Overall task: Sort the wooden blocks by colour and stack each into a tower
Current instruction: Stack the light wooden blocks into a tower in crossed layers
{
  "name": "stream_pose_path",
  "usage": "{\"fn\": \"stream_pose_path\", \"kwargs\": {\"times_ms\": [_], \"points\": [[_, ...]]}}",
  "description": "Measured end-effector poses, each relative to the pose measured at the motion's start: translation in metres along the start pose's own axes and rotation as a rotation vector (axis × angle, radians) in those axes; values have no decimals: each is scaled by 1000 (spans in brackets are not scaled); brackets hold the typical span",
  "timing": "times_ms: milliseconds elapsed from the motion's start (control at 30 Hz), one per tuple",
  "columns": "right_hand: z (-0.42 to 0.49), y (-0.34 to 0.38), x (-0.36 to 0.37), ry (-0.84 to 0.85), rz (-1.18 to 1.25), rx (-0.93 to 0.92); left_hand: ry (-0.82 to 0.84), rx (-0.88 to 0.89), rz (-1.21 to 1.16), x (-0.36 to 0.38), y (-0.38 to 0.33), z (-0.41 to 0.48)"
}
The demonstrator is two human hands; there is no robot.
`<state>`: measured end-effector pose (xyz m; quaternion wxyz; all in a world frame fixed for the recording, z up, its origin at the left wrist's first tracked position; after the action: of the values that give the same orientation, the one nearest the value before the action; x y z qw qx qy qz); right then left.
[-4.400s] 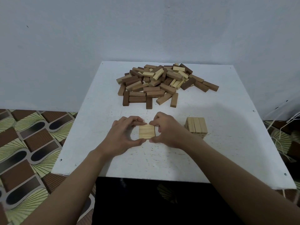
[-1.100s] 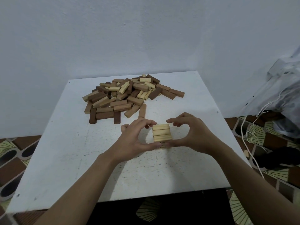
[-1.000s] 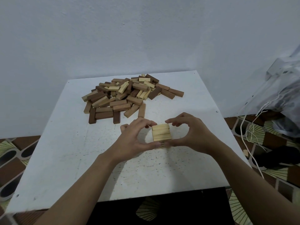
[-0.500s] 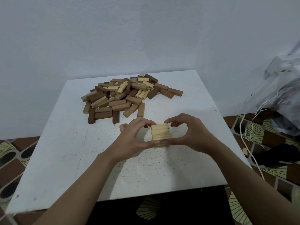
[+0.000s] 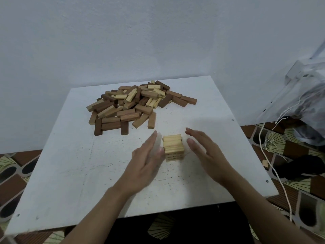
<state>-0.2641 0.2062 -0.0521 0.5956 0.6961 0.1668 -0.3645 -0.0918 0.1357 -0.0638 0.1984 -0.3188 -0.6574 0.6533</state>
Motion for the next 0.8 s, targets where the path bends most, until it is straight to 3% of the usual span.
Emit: {"fn": "stream_pose_path", "kwargs": {"times_ms": [133, 567, 800], "points": [[-19, 4, 33, 137, -61, -54, -17, 21, 174, 16, 6, -15], [-17, 11, 47, 128, -168, -114, -37, 150, 390, 35, 7, -14], [-15, 10, 48, 109, -171, -124, -12, 142, 395, 37, 7, -12]]}}
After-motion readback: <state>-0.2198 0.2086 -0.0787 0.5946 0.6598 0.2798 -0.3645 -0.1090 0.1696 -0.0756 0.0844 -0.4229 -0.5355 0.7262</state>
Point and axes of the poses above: each hand's wrist, its own z-axis towards the middle knuckle, its own x-axis out of the palm, y = z × x, the point moved 10 cm from there along z, towards the middle knuckle, and after that the axes turned 15 degrees about -z, right-handed, at the moved point
